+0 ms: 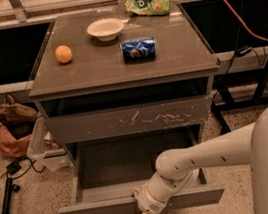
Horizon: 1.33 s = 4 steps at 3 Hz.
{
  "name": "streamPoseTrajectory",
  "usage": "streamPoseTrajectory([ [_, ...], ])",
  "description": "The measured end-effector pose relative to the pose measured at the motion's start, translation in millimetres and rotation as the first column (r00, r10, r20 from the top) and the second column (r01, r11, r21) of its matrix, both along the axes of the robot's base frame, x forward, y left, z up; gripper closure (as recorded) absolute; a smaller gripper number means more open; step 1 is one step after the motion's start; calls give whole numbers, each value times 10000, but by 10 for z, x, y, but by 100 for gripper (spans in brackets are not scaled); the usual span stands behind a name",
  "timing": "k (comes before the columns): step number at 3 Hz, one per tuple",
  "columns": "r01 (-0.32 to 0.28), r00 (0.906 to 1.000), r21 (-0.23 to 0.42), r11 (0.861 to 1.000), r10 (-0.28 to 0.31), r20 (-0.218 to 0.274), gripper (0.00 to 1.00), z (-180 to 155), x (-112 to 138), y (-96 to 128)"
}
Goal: Open middle drawer
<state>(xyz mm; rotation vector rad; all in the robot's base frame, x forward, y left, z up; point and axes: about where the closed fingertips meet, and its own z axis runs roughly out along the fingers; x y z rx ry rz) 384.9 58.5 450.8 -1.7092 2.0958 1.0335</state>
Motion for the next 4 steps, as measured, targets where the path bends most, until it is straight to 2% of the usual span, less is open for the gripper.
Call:
streamPoseTrajectory([
  [1, -12, 9998, -312, 9995, 6, -185, 0, 79, 26, -46],
  [2, 520, 9959, -1186, 9916, -604, -681, 0, 415, -35, -421],
  [3, 1637, 9843, -1649, 9726, -1722, -386, 0, 1050, -77, -932],
  [4, 3210, 9469, -1829, 9292, -3188, 419, 0, 1770, -137, -1554],
])
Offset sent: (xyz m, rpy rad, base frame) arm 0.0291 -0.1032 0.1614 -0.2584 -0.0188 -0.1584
